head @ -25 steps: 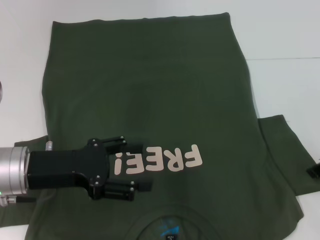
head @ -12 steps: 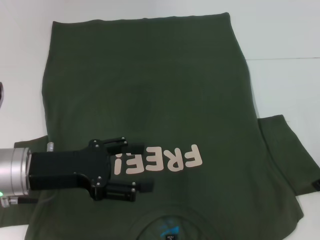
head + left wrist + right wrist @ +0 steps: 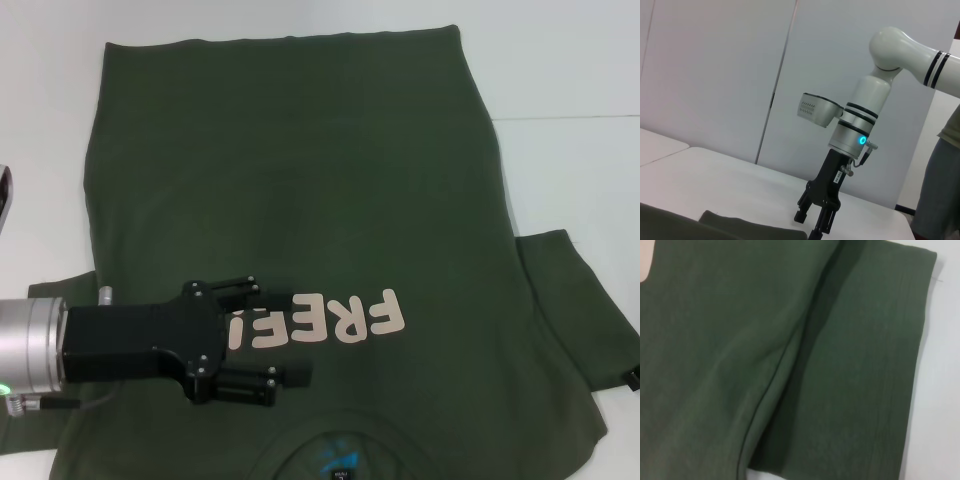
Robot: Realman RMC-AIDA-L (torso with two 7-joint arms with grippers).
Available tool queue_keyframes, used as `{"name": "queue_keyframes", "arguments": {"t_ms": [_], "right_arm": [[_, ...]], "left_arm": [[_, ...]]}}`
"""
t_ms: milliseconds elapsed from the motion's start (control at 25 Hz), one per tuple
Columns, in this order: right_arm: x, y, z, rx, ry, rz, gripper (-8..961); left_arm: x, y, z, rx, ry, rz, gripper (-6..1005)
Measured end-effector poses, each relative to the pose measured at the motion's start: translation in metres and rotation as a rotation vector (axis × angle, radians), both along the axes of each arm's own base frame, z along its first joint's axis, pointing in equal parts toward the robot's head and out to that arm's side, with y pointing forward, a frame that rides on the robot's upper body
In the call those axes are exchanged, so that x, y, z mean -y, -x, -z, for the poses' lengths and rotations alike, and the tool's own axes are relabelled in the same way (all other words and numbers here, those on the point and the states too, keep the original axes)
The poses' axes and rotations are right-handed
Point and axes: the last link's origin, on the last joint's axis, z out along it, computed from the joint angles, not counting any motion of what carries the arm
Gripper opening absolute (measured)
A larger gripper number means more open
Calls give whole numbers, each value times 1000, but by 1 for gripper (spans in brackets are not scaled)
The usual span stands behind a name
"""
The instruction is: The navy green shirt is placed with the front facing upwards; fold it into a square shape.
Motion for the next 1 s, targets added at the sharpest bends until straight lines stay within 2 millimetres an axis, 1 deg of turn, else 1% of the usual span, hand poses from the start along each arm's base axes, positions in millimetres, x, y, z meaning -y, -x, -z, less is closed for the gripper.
{"name": "queue_keyframes", "arguments": {"t_ms": [400,1000], "right_arm": [[-2,-2,-3,-44,-67,62,912],[-3,-3,3,-75,-59,97,914]], "left_arm": [[1,1,1,0,6,-4,916],[1,1,2,5,-4,-2,916]]}}
